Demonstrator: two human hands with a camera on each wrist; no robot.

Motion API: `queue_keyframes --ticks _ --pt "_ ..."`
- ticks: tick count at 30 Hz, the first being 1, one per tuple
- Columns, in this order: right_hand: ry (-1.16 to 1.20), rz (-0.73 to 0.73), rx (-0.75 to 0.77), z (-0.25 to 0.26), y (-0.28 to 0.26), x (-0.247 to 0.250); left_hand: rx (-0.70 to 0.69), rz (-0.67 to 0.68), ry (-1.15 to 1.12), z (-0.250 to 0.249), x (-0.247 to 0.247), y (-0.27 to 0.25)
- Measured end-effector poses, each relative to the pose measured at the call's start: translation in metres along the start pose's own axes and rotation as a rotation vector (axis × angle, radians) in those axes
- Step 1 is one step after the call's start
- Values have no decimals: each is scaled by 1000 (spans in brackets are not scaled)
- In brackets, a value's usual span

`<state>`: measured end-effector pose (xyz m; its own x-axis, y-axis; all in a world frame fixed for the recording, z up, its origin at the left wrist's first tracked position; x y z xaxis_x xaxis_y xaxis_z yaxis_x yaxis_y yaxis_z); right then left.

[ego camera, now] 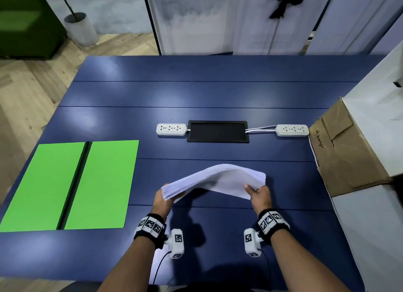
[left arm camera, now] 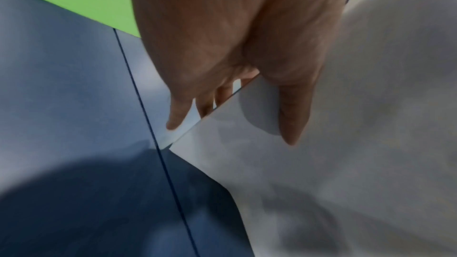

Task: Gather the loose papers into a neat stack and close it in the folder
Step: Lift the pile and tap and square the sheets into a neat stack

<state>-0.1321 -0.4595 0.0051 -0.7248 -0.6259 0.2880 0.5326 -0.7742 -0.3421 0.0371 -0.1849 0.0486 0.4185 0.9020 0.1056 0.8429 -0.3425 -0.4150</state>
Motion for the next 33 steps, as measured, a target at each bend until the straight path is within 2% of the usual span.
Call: queue_keyframes --ticks 3,6,7,10,12,15,17,19,24,27,29,30,31,33 --pt "0 -11 8 1 1 0 -148 -57 -20 -20 8 -3" --pt "-30 -7 -41 -2 5 1 -378 -62 185 -52 13 -4" --pt "-34 -5 -48 -3 5 1 -461 -66 346 -64 10 -3" --pt "-36 1 -52 -1 4 2 -640 -93 1042 -94 -19 6" --pt "-28 14 -36 1 3 3 -608 48 1311 -109 -52 11" --pt "-33 23 -33 4 2 3 -558 263 1448 -119 -102 11" --pt "-7 25 -39 9 0 3 -574 337 1487 -120 -125 7" --pt "18 25 -35 11 0 4 -580 347 1511 -120 -137 7" --pt "20 31 -27 13 -2 7 -652 349 1468 -123 -128 6" --pt "134 -59 -17 11 -8 15 -691 297 1296 -129 -102 4" --pt "373 -80 -39 18 -16 17 -670 238 1091 -134 -77 6" --pt "482 -16 -27 28 -21 14 -619 248 918 -136 -64 5" --pt "544 74 5 40 -26 10 -529 273 688 -139 -54 4" --pt "526 209 64 70 -36 -1 -303 309 230 -139 -41 -2"
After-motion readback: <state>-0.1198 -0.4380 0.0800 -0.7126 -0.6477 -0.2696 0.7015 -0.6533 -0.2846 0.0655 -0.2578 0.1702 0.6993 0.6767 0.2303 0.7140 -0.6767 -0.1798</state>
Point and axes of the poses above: each hand's wrist, its own y-axis towards the middle knuckle, its own x-axis out of the back of the hand, z = x × y, the point moved 1 cm from there along y, towards the middle knuckle
